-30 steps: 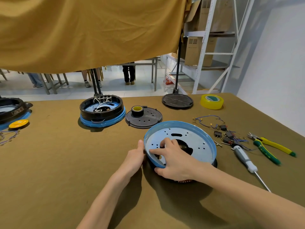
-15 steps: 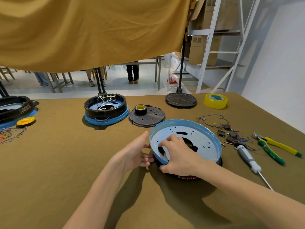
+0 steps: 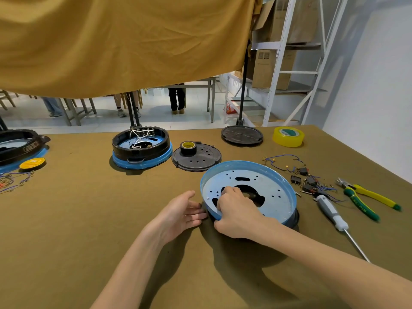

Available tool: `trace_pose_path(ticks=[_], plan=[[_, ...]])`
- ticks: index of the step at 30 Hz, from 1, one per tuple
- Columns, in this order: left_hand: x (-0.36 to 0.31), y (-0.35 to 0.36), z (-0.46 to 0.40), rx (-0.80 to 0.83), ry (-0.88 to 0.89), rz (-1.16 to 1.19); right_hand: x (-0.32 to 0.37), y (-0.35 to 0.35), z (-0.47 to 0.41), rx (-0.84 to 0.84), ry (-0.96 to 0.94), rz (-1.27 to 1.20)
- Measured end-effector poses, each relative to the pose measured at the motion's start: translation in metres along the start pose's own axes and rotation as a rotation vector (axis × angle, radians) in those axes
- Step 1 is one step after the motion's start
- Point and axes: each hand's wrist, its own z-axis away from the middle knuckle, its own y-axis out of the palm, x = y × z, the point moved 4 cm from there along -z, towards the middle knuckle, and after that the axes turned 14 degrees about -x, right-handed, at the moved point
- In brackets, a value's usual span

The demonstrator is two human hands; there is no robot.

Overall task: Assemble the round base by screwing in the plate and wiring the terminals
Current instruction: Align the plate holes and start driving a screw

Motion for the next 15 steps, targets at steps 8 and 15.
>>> trace_pose_path(ticks=[8, 15], plan=[[-0.001, -0.001, -0.001, 0.081, -0.054, 0.053, -0.009, -0.010, -0.006, -0.032, 0.039, -0.036], [0.006, 0.021, -0.004, 0.178, -0.109, 0.210, -0.014, -0.016, -0.004, -0.064, 0.046, -0.073]])
